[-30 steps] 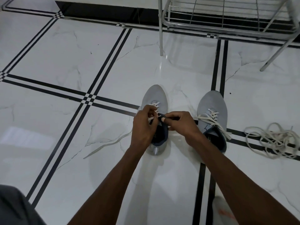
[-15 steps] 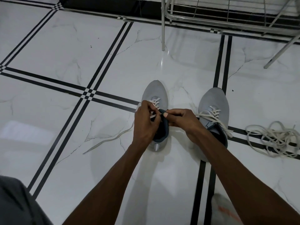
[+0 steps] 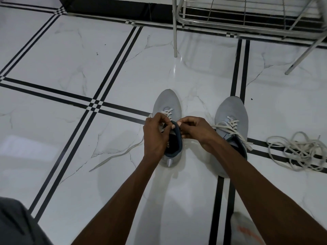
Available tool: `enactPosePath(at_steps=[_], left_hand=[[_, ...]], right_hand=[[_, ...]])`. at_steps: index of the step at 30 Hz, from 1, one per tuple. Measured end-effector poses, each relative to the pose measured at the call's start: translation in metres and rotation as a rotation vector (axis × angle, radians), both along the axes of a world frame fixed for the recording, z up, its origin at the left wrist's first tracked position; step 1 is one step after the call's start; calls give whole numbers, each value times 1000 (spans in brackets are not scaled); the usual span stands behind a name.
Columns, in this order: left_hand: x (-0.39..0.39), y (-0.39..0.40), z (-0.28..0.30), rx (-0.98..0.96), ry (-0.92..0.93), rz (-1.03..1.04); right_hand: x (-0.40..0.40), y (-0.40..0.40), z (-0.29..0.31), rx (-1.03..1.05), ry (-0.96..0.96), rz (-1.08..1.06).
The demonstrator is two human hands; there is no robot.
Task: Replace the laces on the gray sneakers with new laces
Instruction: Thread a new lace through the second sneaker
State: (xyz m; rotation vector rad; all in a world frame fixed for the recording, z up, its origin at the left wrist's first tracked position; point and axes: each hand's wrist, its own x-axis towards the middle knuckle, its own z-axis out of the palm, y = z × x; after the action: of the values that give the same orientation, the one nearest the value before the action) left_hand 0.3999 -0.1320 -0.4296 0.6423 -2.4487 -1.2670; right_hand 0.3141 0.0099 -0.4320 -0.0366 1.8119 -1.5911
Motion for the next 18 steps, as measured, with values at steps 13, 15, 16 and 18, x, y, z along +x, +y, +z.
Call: enactPosePath(at_steps=[13, 15, 16, 18], left_hand=[[7, 15, -3, -286, -169, 107], [9, 16, -6, -186, -137, 136], [10, 17, -7, -151, -124, 146], [10, 18, -8, -111, -117, 154]], right_hand=[[-7, 8, 4, 156, 173, -84], [-19, 28, 3, 439, 369, -44], [-23, 36, 3, 608, 470, 15], [-26, 43, 4, 721, 621, 70]])
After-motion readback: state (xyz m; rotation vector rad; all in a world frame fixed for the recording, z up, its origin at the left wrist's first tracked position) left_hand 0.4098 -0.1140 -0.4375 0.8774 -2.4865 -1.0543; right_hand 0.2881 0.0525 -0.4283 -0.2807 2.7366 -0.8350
